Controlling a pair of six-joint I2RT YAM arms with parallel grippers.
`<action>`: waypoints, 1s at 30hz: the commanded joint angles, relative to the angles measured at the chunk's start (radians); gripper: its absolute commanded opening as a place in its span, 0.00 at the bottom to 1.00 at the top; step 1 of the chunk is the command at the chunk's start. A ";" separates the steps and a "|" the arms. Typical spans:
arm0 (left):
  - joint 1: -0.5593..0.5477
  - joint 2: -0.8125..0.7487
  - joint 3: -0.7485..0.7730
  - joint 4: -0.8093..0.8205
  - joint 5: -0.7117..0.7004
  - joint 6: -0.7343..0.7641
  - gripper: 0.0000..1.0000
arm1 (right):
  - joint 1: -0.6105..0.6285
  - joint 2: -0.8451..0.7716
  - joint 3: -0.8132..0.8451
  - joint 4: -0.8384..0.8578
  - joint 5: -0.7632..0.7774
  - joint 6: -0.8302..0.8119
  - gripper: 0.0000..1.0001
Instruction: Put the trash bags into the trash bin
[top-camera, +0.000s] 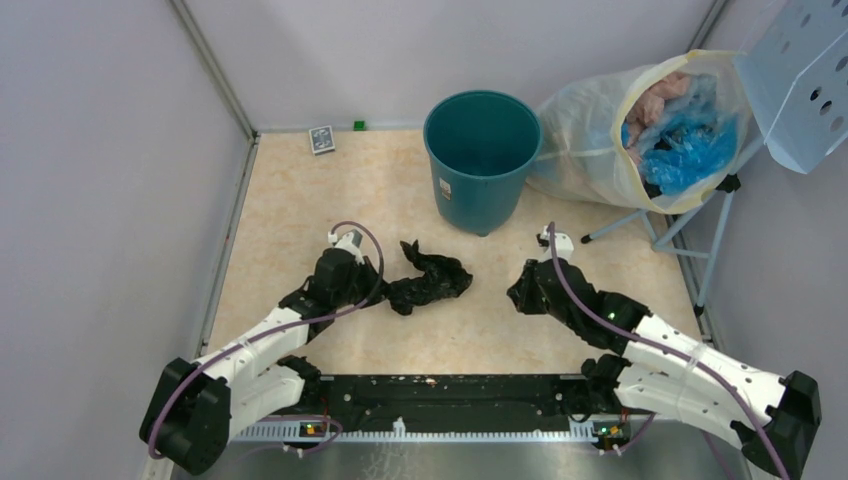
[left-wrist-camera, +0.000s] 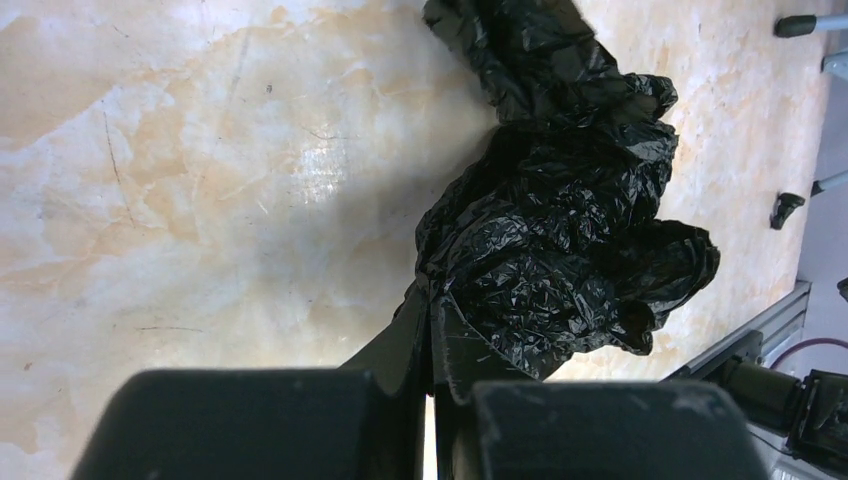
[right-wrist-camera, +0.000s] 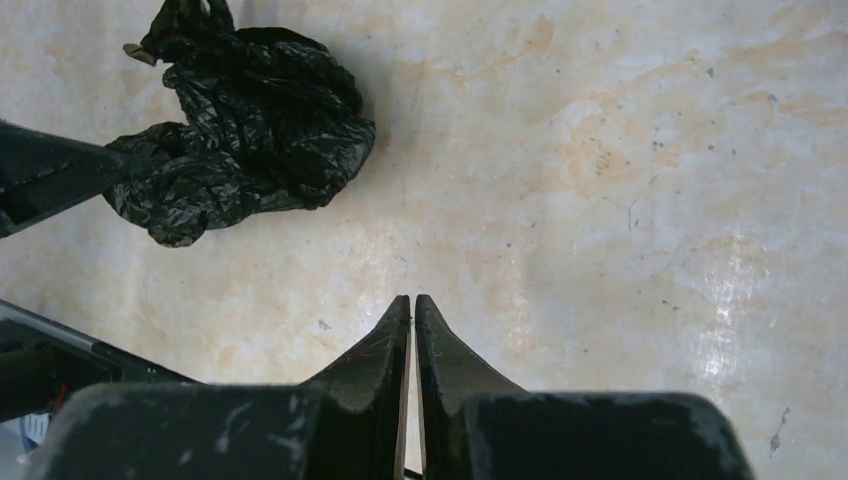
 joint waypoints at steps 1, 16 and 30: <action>0.002 -0.001 0.028 -0.006 0.041 0.086 0.04 | 0.005 0.049 0.027 0.126 -0.128 -0.114 0.22; -0.002 0.107 0.004 0.142 0.348 0.168 0.01 | 0.041 0.576 0.377 0.310 -0.347 -0.450 0.63; -0.001 0.085 0.011 0.123 0.316 0.203 0.00 | 0.102 0.876 0.592 0.077 -0.023 -0.415 0.41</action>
